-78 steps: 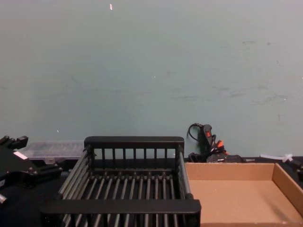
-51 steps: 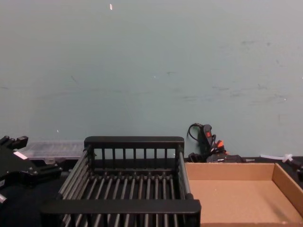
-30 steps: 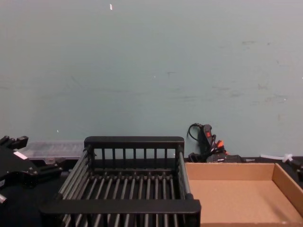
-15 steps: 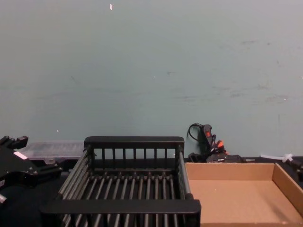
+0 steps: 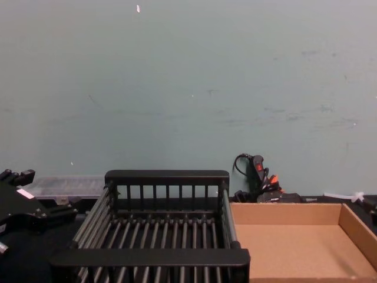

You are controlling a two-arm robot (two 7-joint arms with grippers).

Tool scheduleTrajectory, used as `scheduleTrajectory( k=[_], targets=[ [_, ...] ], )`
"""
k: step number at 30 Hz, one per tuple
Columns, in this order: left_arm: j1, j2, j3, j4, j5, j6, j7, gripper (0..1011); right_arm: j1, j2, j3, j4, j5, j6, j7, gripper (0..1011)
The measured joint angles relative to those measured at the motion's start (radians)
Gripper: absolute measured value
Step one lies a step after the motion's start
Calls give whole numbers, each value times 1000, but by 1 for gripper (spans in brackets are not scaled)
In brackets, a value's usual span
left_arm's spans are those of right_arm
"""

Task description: Pick up the white tape and place it into the black box , Pick up the silver tape and place it into the brown box.

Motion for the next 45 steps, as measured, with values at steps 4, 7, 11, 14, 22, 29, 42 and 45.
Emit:
scheduleTrajectory(
  k=[4, 7, 11, 14, 22, 29, 42, 45],
  targets=[
    [0, 0, 0, 0, 0, 0, 0, 1001, -14, 1, 14, -17, 10, 6, 12, 1002],
    [0, 0, 0, 0, 0, 0, 0, 1001, -34, 4, 32, -44, 28, 16, 29, 1002],
    [0, 0, 0, 0, 0, 0, 0, 1001, -57, 9, 49, -78, 47, 32, 46, 1002],
    [0, 0, 0, 0, 0, 0, 0, 1001, -78, 14, 59, -110, 56, 46, 58, 1003],
    [0, 0, 0, 0, 0, 0, 0, 1001, -132, 26, 86, -192, 88, 97, 88, 1002],
    [0, 0, 0, 0, 0, 0, 0, 1002, -196, 37, 117, -272, 126, 154, 114, 1002],
    [0, 0, 0, 0, 0, 0, 0, 1001, -300, 46, 146, -350, 177, 268, 166, 1002],
    [0, 0, 0, 0, 0, 0, 0, 1001, -313, 47, 148, -357, 181, 286, 175, 1002]
  ],
)
